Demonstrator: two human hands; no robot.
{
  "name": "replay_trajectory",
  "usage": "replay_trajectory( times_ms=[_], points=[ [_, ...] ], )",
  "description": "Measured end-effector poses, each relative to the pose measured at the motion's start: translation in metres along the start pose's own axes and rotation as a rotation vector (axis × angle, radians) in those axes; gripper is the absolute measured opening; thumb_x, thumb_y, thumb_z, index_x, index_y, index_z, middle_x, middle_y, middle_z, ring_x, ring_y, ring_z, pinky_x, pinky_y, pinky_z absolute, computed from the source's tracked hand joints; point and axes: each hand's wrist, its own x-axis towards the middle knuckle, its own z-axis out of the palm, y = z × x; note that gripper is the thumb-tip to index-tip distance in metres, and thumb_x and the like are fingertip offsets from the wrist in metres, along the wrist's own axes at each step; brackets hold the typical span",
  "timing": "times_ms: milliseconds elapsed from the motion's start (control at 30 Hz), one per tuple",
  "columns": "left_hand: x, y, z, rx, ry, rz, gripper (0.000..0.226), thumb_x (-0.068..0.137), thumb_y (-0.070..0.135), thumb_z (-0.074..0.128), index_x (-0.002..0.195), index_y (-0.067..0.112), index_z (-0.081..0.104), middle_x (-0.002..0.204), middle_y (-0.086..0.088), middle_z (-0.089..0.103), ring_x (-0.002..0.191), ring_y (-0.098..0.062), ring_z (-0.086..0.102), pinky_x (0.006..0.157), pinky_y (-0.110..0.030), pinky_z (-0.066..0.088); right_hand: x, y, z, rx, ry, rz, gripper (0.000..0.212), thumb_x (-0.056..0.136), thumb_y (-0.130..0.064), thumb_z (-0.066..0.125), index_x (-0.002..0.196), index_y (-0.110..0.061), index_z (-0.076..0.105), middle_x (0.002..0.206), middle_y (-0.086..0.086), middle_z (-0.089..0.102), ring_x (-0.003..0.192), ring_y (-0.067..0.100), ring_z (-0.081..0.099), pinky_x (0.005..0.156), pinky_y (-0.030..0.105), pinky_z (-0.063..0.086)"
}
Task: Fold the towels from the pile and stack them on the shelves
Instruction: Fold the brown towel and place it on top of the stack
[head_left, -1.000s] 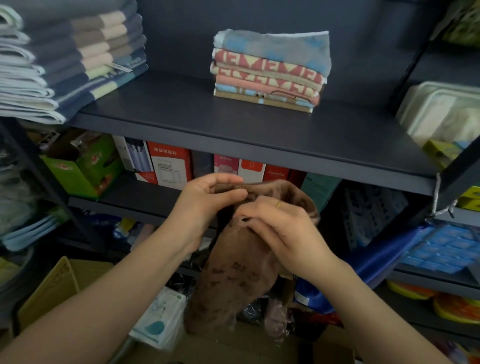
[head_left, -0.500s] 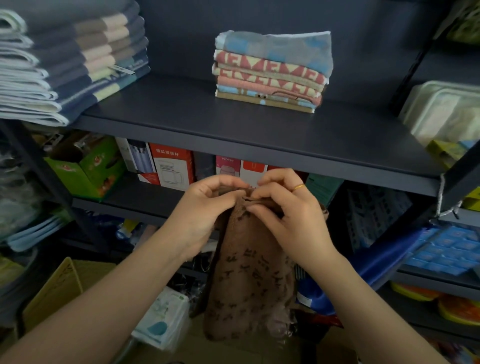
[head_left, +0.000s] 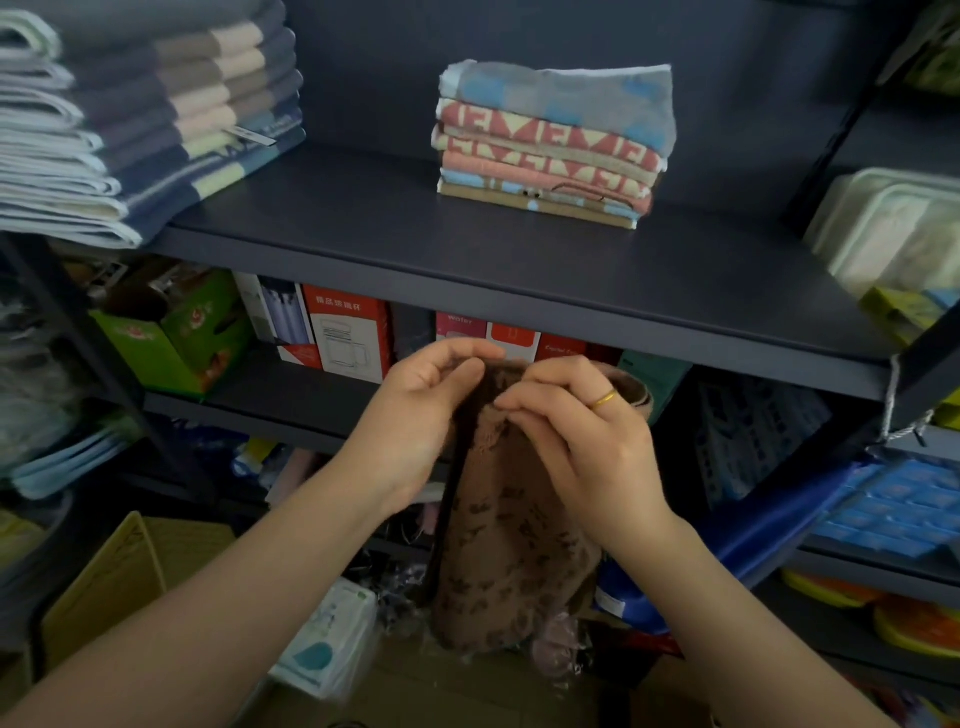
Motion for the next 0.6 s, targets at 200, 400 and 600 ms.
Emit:
replay_trajectory(
  times_ms=[200, 400, 600],
  points=[
    [-0.011, -0.002, 0.005, -0.012, -0.138, 0.030, 0.046, 0.097, 0.008, 0.036, 0.078, 0.030, 0.073, 0.085, 0.000, 0.072, 0.084, -0.013, 0.067, 0.073, -0.023, 0.053, 0.002, -0.004, 0.007, 0.005, 0.011, 0.061, 0.024, 0.093, -0.018, 0.050, 0.095, -0.004, 0.069, 0.094, 0.009, 0.063, 0.085, 0.016, 0.061, 0.066, 0.033, 0.053],
    [-0.019, -0.002, -0.006, 0.017, -0.236, 0.178, 0.024, 0.089, 0.025, 0.047, 0.099, 0.027, 0.068, 0.096, 0.005, 0.071, 0.094, -0.008, 0.064, 0.079, -0.018, 0.050, 0.002, -0.003, 0.011, 0.006, 0.057, 0.072, 0.023, 0.093, -0.020, 0.050, 0.095, -0.006, 0.069, 0.095, 0.009, 0.063, 0.088, 0.014, 0.059, 0.072, 0.029, 0.053],
    [-0.011, 0.004, -0.021, 0.491, -0.097, 0.513, 0.020, 0.089, 0.021, 0.050, 0.096, 0.036, 0.062, 0.101, 0.019, 0.067, 0.097, -0.001, 0.062, 0.086, -0.018, 0.046, 0.005, 0.017, -0.002, 0.113, -0.085, 0.189, 0.023, 0.081, -0.034, 0.062, 0.098, -0.024, 0.051, 0.100, -0.010, 0.047, 0.092, -0.011, 0.044, 0.075, 0.007, 0.039]
  ],
)
